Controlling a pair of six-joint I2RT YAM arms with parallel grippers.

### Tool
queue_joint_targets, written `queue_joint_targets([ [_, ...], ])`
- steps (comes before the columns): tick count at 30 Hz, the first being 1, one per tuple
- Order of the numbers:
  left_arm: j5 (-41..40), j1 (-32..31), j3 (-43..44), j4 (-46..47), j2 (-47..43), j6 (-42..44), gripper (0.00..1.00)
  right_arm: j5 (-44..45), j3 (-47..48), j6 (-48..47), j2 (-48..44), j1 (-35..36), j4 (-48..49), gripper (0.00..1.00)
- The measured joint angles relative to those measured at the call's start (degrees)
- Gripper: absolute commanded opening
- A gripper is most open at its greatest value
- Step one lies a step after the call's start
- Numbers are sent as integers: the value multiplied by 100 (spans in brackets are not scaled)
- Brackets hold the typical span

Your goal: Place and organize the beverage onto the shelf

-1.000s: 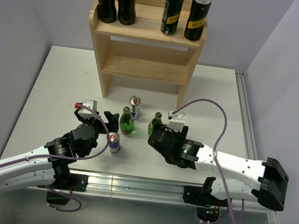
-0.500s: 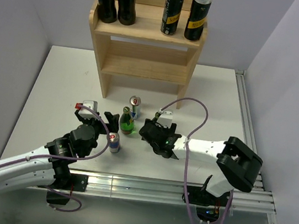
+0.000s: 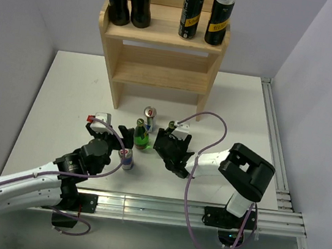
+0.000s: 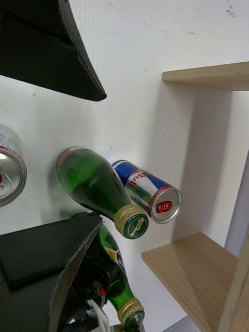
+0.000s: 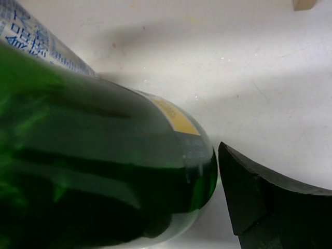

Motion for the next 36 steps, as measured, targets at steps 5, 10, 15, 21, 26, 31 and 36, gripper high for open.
queue_joint_targets([
  [5, 37, 2, 0, 33, 197, 9, 99, 184, -262, -103, 101, 0, 721, 88],
  [10, 44, 2, 0, 116, 293, 11, 99, 479, -442, -243, 284, 4, 1392, 77],
  [15, 48, 0, 0, 170, 319, 11, 99, 739, -516, -444, 498, 11, 1969, 25],
  [21, 59, 2, 0, 168, 319, 11, 99, 809, -407, -503, 505, 33, 1738, 0],
  [26, 59, 2, 0, 166, 310, 11, 99, 922, -232, -341, 188, 264, 616, 0],
  [31, 59, 0, 0, 160, 210, 9, 99, 935, -131, -267, -592, 573, -876, 0],
  [36, 55, 2, 0, 146, 63, 7, 99, 1161, 498, -564, -1366, 590, -1746, 0],
])
